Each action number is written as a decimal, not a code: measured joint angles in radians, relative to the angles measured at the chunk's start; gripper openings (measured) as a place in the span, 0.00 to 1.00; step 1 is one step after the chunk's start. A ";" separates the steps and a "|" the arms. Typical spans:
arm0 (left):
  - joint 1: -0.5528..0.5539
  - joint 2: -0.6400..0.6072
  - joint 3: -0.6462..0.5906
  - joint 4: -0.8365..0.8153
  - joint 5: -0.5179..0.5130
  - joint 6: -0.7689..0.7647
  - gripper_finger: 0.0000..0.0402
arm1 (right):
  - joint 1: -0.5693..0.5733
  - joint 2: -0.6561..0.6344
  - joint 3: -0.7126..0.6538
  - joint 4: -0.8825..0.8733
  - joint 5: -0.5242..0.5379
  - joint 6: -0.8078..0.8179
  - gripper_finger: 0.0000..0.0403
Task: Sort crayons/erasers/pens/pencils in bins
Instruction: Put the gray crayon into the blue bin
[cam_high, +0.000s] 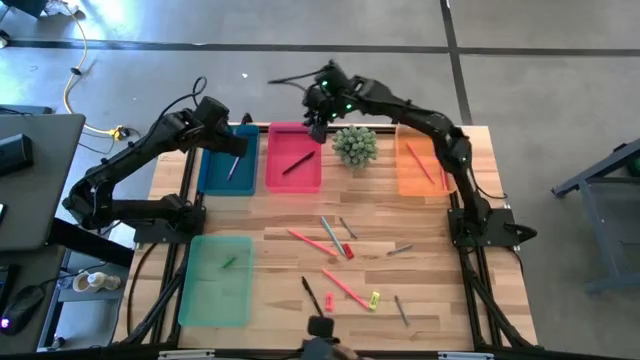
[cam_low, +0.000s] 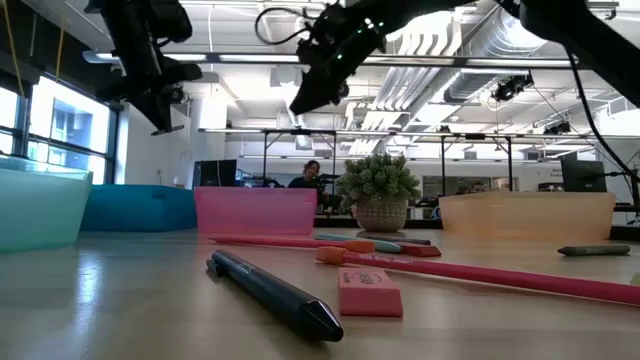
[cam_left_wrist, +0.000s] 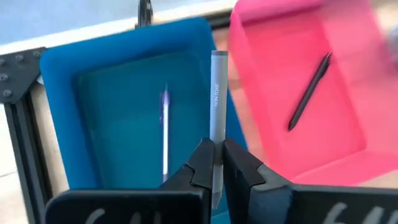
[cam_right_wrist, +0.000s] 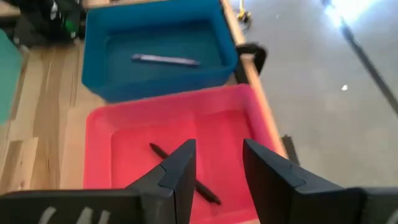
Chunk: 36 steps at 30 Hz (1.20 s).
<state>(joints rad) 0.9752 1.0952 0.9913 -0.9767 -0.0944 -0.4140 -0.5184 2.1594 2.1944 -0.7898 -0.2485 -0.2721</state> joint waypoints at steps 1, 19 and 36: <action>0.000 0.012 0.000 -0.009 0.000 0.005 0.01 | 0.006 0.013 0.000 -0.001 0.000 -0.003 0.31; 0.000 0.193 0.000 0.046 0.035 0.062 0.01 | 0.103 0.191 0.000 0.064 0.002 -0.176 0.31; 0.000 0.193 0.000 0.064 0.065 0.067 0.01 | 0.106 0.234 0.000 0.073 0.016 -0.416 0.31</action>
<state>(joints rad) 0.9749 1.2877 0.9913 -0.9123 -0.0299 -0.3473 -0.4122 2.3939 2.1944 -0.7173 -0.2327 -0.6877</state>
